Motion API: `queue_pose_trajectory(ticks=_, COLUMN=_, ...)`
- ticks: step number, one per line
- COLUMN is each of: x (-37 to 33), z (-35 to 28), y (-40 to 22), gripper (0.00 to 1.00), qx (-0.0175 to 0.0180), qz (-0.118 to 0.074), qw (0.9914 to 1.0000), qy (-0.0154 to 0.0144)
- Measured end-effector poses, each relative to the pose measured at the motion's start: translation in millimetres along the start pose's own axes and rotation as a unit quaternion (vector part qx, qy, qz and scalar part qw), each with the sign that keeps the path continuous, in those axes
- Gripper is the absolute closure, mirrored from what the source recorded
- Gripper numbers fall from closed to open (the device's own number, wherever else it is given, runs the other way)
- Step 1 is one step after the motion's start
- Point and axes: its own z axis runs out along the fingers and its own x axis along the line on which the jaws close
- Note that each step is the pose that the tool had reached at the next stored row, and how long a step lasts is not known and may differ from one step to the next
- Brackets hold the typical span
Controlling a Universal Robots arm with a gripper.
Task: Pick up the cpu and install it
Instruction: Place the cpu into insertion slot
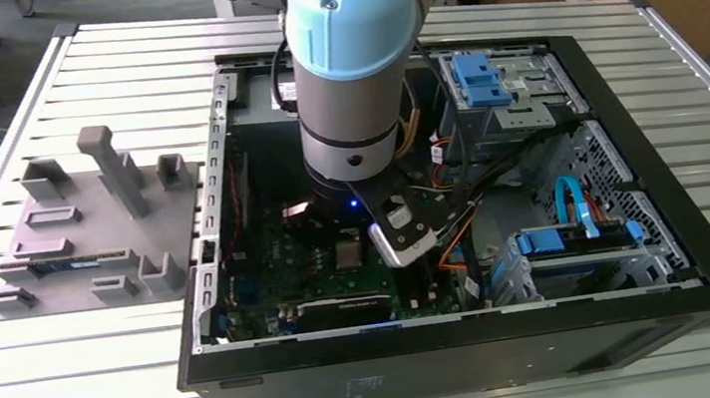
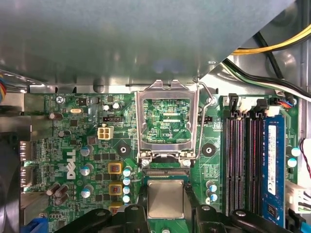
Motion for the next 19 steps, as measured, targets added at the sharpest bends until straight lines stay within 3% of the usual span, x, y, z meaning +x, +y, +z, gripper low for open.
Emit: queue_pose_trajectory(ticks=19, x=-1.1, z=5.2, y=0.0, gripper=0.61, qx=-0.0027, qz=0.001, qw=1.00000, qy=0.0001)
